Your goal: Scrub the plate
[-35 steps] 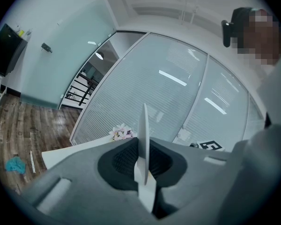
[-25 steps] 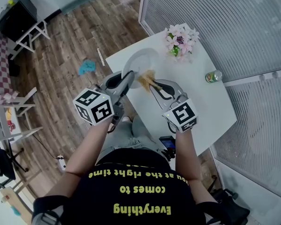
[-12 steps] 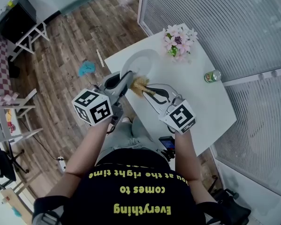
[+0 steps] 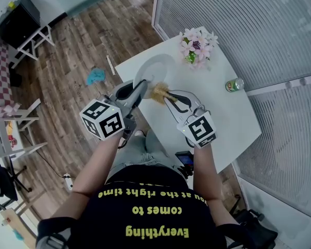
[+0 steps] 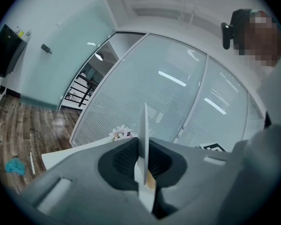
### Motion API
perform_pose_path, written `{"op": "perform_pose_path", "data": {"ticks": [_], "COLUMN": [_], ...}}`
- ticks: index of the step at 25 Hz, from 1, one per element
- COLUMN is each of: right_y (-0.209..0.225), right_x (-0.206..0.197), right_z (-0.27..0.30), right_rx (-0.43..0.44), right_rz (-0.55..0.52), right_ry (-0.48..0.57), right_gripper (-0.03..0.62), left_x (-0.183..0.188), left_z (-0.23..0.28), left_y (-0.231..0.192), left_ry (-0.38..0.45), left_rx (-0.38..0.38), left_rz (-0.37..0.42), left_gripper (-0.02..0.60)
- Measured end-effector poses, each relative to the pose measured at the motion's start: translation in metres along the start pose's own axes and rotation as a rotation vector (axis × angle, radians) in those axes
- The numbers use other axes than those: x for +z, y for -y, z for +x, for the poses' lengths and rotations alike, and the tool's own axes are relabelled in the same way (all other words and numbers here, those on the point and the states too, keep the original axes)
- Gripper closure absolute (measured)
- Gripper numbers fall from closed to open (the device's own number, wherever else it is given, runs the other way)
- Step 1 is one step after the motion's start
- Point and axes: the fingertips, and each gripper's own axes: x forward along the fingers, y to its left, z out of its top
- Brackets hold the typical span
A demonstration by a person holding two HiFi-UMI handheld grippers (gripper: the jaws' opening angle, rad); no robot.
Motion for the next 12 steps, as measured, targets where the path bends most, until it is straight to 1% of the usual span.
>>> {"op": "perform_pose_path", "data": {"ticks": [4,12], "right_y": [0.012,0.036], "right_x": [-0.004,-0.01], "right_z": [-0.003,-0.011], "right_rx": [-0.054,-0.164], "right_rz": [-0.011,0.012], "right_ry": [-0.027,-0.047], "right_gripper": [0.562,0.562], "left_x": [0.0,0.002], "left_z": [0.001,0.0], "left_y": [0.001,0.003], "left_ry": [-0.003,0.002], "left_rx": [-0.003,-0.008], "left_rz": [-0.002,-0.005], "left_gripper": [0.559,0.558]}}
